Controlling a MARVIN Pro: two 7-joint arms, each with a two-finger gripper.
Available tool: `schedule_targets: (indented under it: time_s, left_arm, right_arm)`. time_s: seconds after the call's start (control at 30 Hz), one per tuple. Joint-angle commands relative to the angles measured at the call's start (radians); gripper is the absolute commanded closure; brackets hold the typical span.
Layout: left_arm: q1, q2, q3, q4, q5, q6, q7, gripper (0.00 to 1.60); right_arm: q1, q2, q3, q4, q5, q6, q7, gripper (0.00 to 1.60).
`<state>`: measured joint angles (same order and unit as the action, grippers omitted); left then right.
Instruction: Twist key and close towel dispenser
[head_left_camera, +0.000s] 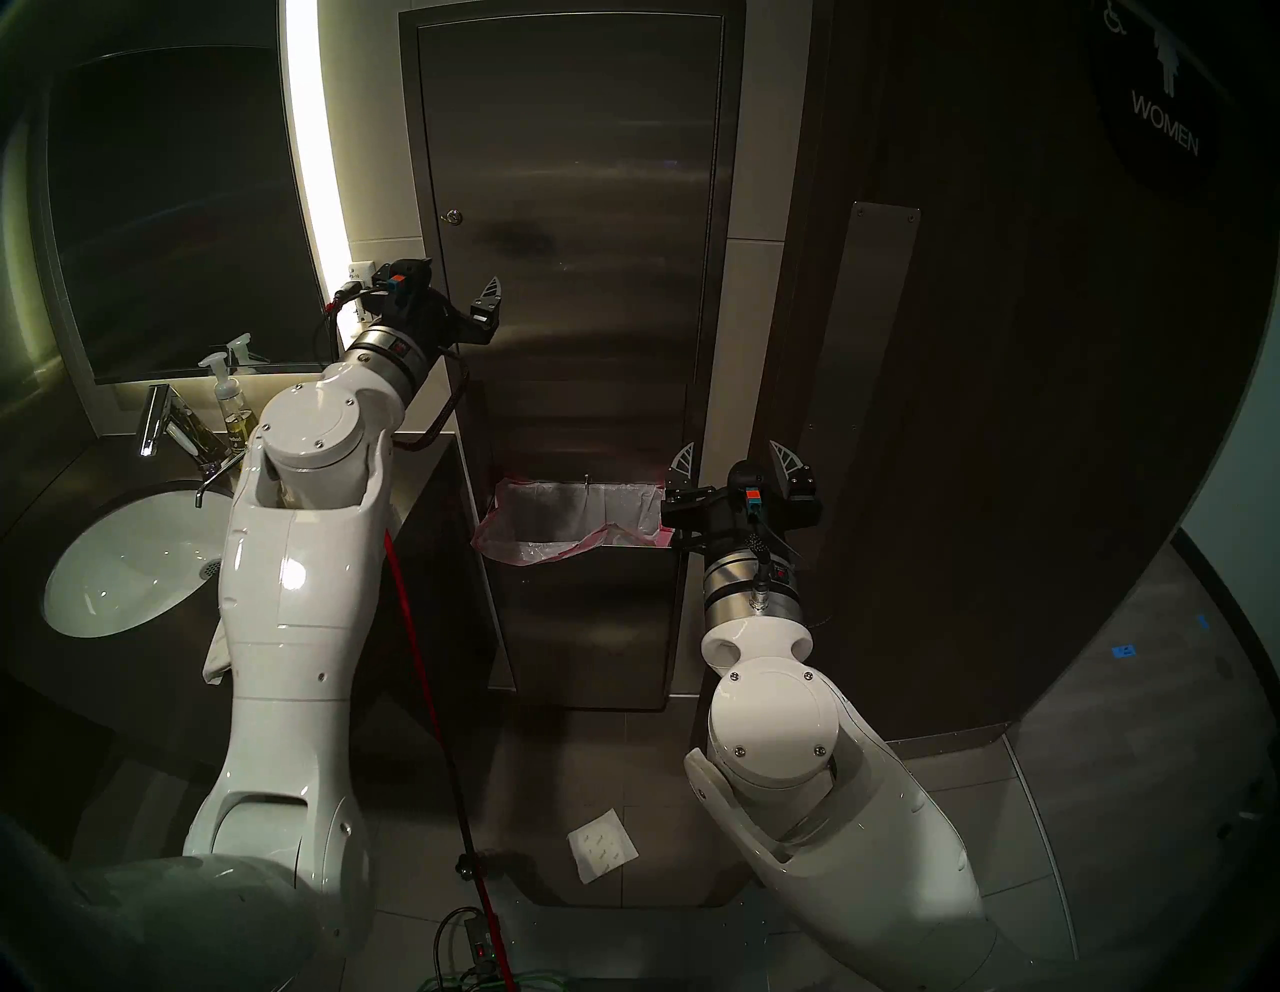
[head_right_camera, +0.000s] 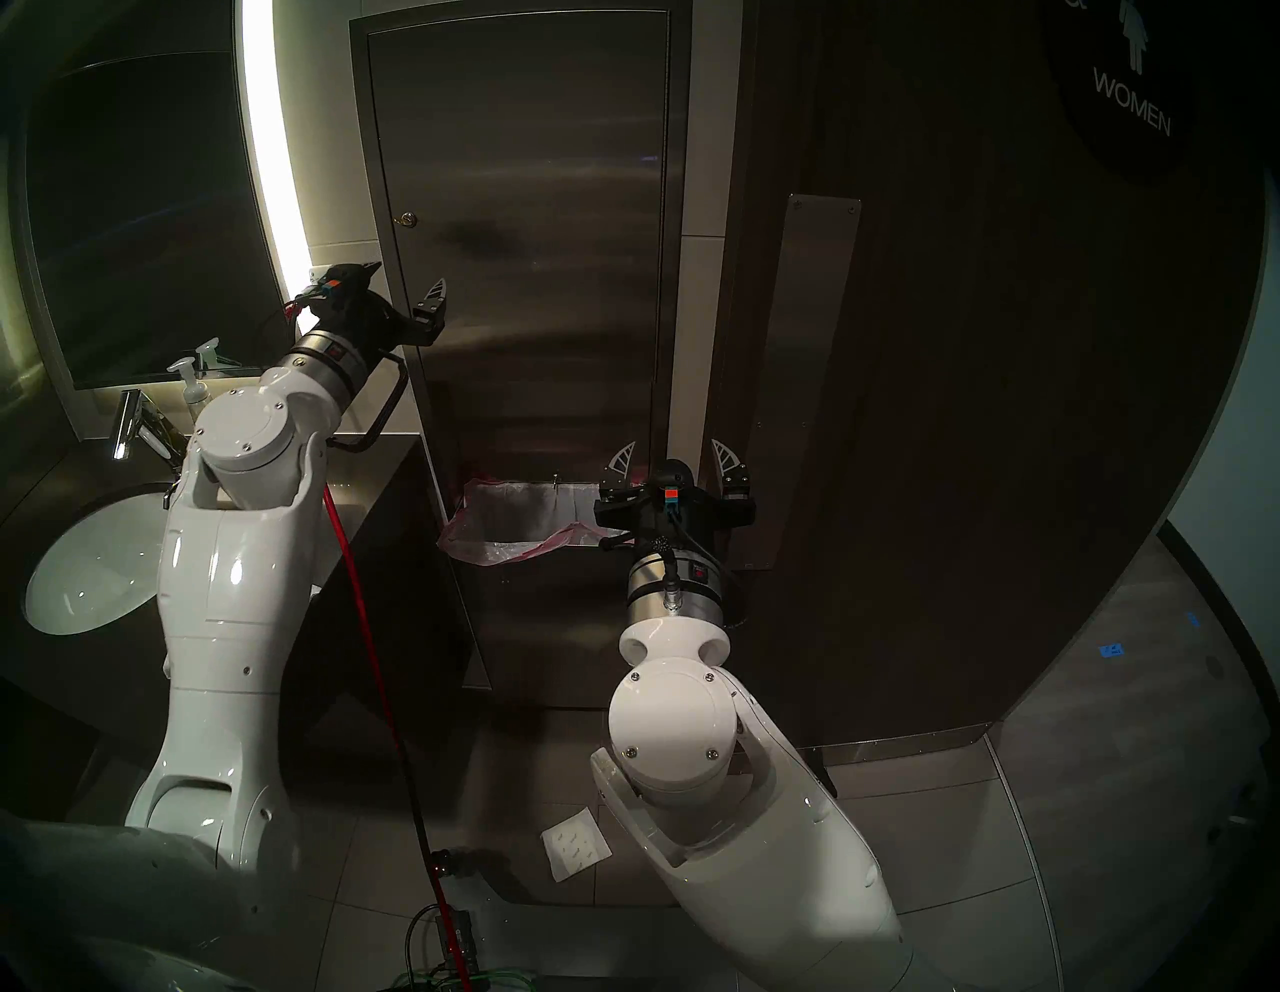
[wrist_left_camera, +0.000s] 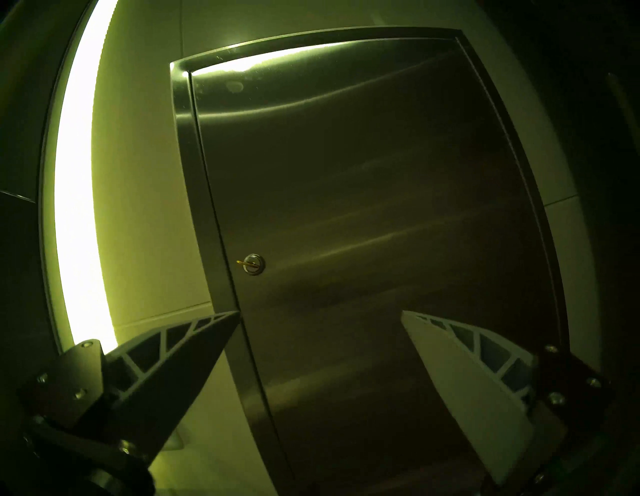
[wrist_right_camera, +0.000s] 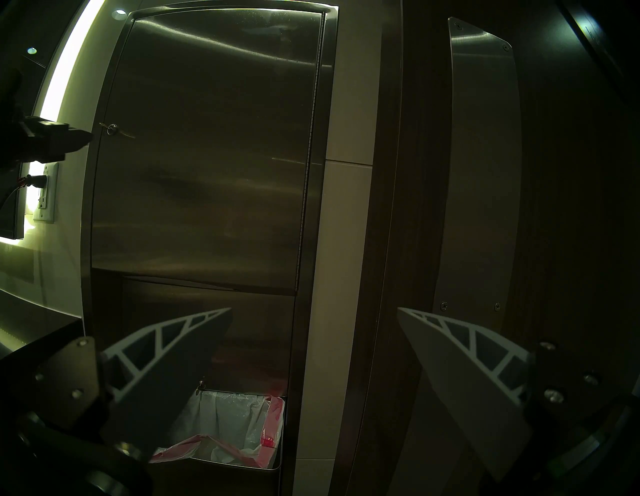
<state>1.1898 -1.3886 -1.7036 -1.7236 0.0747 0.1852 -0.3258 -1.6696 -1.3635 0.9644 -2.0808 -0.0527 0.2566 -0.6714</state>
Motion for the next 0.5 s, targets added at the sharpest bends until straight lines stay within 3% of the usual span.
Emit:
schedule_targets:
  time_s: [0.0,0.2,0.37,0.47]
  left_arm:
    - [0.093,-0.025,-0.089,-0.114,-0.086,0.013,-0.015,0.0]
    - [0.072,-0.091,-0.179,-0.097,-0.202,0.101,0.004,0.0]
    - [0.062,-0.112,-0.205,-0.082,-0.233,0.154,0.028,0.0]
    - [0.07,-0.099,-0.198,-0.078,-0.226,0.151,0.026,0.0]
  right_arm:
    - [0.009,0.002,-0.002,-0.017,-0.005,0.001,0.003,0.0]
    - [0.009,0.002,-0.002,-0.017,-0.005,0.001,0.004,0.0]
    - [0.009,0.002,-0.002,-0.018,-0.006,0.002,0.004,0.0]
    - [0.008,0.002,-0.002,-0.019,-0.006,0.003,0.005,0.0]
